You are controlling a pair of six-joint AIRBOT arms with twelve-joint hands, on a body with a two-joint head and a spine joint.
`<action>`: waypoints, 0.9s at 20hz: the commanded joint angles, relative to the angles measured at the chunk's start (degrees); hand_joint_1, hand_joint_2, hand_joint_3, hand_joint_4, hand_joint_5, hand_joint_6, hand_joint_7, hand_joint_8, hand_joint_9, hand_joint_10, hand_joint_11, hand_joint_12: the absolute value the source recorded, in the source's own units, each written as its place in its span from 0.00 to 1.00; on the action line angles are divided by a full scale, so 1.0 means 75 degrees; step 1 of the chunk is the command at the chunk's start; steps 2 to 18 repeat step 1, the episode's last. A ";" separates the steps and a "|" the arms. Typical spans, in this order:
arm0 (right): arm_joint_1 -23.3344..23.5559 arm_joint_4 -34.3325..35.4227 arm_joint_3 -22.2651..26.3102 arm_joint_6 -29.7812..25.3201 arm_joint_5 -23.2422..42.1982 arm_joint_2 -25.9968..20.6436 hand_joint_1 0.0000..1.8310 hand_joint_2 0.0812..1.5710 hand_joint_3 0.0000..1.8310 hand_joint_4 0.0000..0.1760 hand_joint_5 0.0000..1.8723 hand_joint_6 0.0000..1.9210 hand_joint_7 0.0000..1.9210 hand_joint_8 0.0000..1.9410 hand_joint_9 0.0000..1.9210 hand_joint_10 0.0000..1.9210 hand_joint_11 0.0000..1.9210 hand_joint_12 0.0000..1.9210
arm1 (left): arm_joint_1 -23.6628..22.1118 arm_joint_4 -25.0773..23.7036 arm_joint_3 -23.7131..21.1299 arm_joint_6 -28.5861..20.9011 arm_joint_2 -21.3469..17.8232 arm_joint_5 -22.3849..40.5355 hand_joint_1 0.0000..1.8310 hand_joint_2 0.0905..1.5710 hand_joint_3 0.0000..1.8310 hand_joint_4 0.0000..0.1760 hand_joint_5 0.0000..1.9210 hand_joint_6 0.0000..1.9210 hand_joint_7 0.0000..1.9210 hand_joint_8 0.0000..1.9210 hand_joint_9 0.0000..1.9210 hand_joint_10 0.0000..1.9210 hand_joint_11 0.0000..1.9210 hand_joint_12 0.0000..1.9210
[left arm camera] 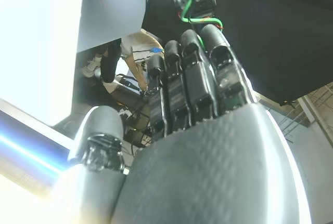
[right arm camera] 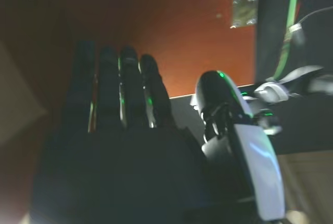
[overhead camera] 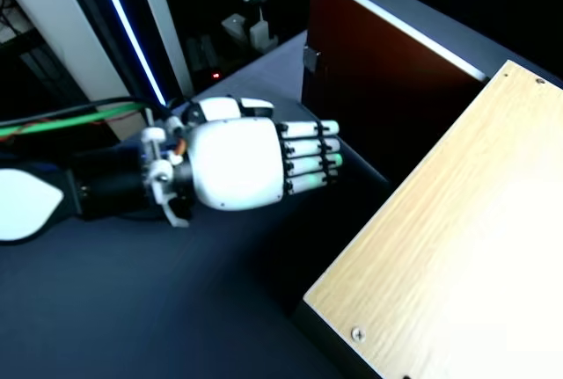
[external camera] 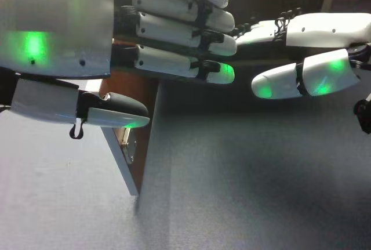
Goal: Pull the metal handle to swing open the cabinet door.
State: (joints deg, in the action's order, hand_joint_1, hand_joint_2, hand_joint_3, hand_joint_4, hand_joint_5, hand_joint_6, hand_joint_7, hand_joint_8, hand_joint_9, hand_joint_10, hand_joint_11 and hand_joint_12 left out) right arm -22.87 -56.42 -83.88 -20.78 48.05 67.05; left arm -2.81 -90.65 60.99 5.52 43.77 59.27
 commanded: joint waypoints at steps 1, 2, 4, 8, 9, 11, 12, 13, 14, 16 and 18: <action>0.0094 0.0518 0.0054 -0.0042 0.0986 -0.0095 0.00 1.00 0.05 0.00 0.08 0.00 0.09 0.00 0.08 0.00 0.00 0.27 | -0.0084 0.0739 -0.0008 0.0030 -0.0040 0.0126 0.00 0.97 0.00 0.00 0.18 0.00 0.18 0.00 0.16 0.00 0.00 0.39; 0.0094 0.0518 0.0054 -0.0042 0.0986 -0.0095 0.00 1.00 0.05 0.00 0.08 0.00 0.09 0.00 0.08 0.00 0.00 0.27 | -0.0084 0.0739 -0.0008 0.0030 -0.0040 0.0126 0.00 0.97 0.00 0.00 0.18 0.00 0.18 0.00 0.16 0.00 0.00 0.39; 0.0094 0.0518 0.0054 -0.0042 0.0986 -0.0095 0.00 1.00 0.05 0.00 0.08 0.00 0.09 0.00 0.08 0.00 0.00 0.27 | -0.0084 0.0739 -0.0008 0.0030 -0.0040 0.0126 0.00 0.97 0.00 0.00 0.18 0.00 0.18 0.00 0.16 0.00 0.00 0.39; 0.0094 0.0518 0.0054 -0.0042 0.0986 -0.0095 0.00 1.00 0.05 0.00 0.08 0.00 0.09 0.00 0.08 0.00 0.00 0.27 | -0.0084 0.0739 -0.0008 0.0030 -0.0040 0.0126 0.00 0.97 0.00 0.00 0.18 0.00 0.18 0.00 0.16 0.00 0.00 0.39; 0.0094 0.0518 0.0054 -0.0042 0.0986 -0.0095 0.00 1.00 0.05 0.00 0.08 0.00 0.09 0.00 0.08 0.00 0.00 0.27 | -0.0084 0.0739 -0.0008 0.0030 -0.0040 0.0126 0.00 0.97 0.00 0.00 0.18 0.00 0.18 0.00 0.16 0.00 0.00 0.39; 0.0094 0.0518 0.0054 -0.0042 0.0986 -0.0095 0.00 1.00 0.05 0.00 0.08 0.00 0.09 0.00 0.08 0.00 0.00 0.27 | -0.0084 0.0739 -0.0008 0.0030 -0.0040 0.0126 0.00 0.97 0.00 0.00 0.18 0.00 0.18 0.00 0.16 0.00 0.00 0.39; 0.0094 0.0518 0.0054 -0.0042 0.0986 -0.0095 0.00 1.00 0.05 0.00 0.08 0.00 0.09 0.00 0.08 0.00 0.00 0.27 | -0.0084 0.0739 -0.0008 0.0030 -0.0040 0.0126 0.00 0.97 0.00 0.00 0.18 0.00 0.18 0.00 0.16 0.00 0.00 0.39; 0.0094 0.0518 0.0054 -0.0042 0.0986 -0.0095 0.00 1.00 0.05 0.00 0.08 0.00 0.09 0.00 0.08 0.00 0.00 0.27 | -0.0084 0.0739 -0.0008 0.0030 -0.0040 0.0126 0.00 0.97 0.00 0.00 0.18 0.00 0.18 0.00 0.16 0.00 0.00 0.39; 0.0094 0.0518 0.0054 -0.0042 0.0986 -0.0095 0.00 1.00 0.05 0.00 0.08 0.00 0.09 0.00 0.08 0.00 0.00 0.27 | -0.0084 0.0739 -0.0008 0.0030 -0.0040 0.0126 0.00 0.97 0.00 0.00 0.18 0.00 0.18 0.00 0.16 0.00 0.00 0.39; 0.0094 0.0518 0.0054 -0.0042 0.0986 -0.0095 0.00 1.00 0.05 0.00 0.08 0.00 0.09 0.00 0.08 0.00 0.00 0.27 | -0.0084 0.0739 -0.0008 0.0030 -0.0040 0.0126 0.00 0.97 0.00 0.00 0.18 0.00 0.18 0.00 0.16 0.00 0.00 0.39; 0.0094 0.0518 0.0054 -0.0042 0.0986 -0.0095 0.00 1.00 0.05 0.00 0.08 0.00 0.09 0.00 0.08 0.00 0.00 0.27 | -0.0084 0.0739 -0.0008 0.0030 -0.0040 0.0126 0.00 0.97 0.00 0.00 0.18 0.00 0.18 0.00 0.16 0.00 0.00 0.39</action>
